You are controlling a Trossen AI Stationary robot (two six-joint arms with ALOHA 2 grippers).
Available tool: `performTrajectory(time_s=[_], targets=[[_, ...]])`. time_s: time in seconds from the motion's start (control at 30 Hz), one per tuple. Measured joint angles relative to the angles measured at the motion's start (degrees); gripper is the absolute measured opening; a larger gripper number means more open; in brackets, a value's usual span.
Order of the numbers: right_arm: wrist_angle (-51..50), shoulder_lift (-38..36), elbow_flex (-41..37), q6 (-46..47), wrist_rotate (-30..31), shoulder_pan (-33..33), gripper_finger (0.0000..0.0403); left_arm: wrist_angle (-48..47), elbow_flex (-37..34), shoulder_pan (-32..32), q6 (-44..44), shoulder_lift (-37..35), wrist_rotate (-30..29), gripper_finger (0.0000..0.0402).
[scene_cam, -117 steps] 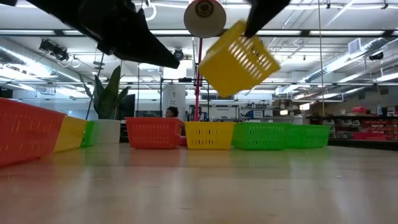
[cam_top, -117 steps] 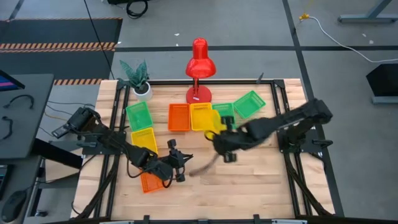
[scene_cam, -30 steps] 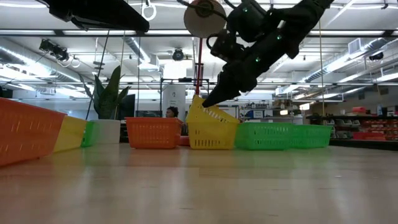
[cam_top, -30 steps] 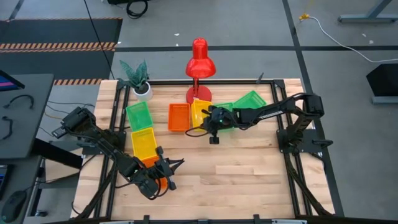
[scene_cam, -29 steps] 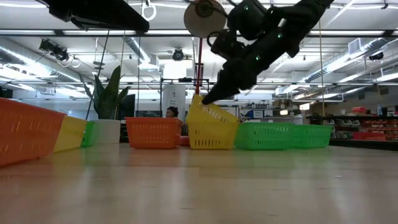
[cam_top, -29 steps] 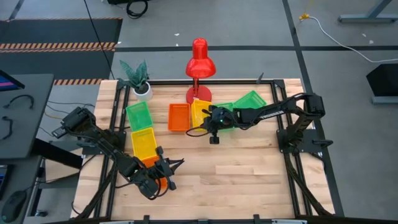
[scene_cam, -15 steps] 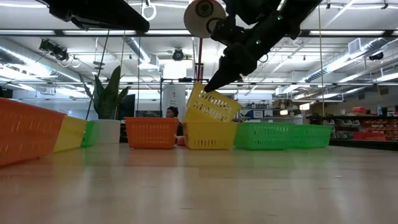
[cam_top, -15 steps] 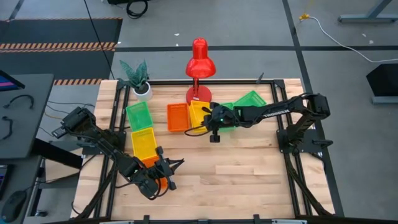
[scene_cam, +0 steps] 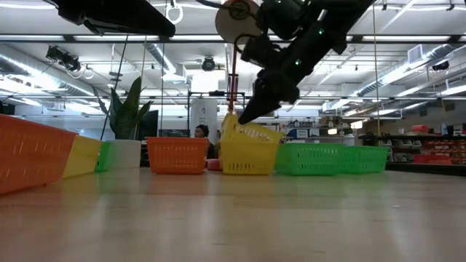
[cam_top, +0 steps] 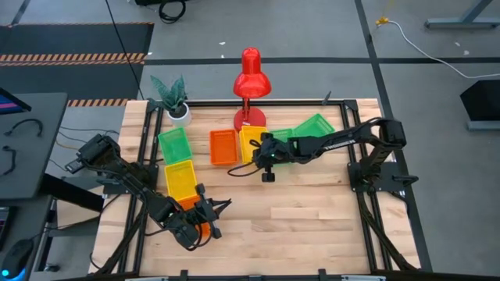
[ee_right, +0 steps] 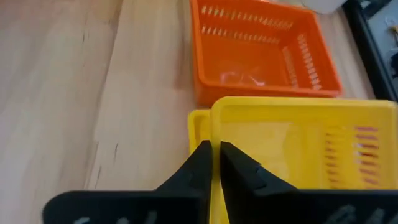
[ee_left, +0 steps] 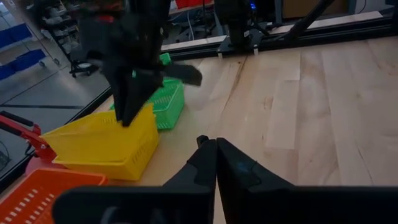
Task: Stack baskets by color
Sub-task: Stack the right yellow bin on top of the middle yellow bin
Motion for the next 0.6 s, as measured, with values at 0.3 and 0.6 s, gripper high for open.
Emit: performTrajectory(time_s=[0.3, 0.6], targets=[[3.27, -1.00, -0.02, -1.38, -0.06, 0.02, 0.0129, 0.28, 0.00, 0.04, 0.02, 0.00, 0.00, 0.0008], [-1.84, -3.96, -0.72, -2.23, -5.01, 0.54, 0.0173, 0.26, 0.00, 0.04, 0.00, 0.00, 0.01, 0.0018]])
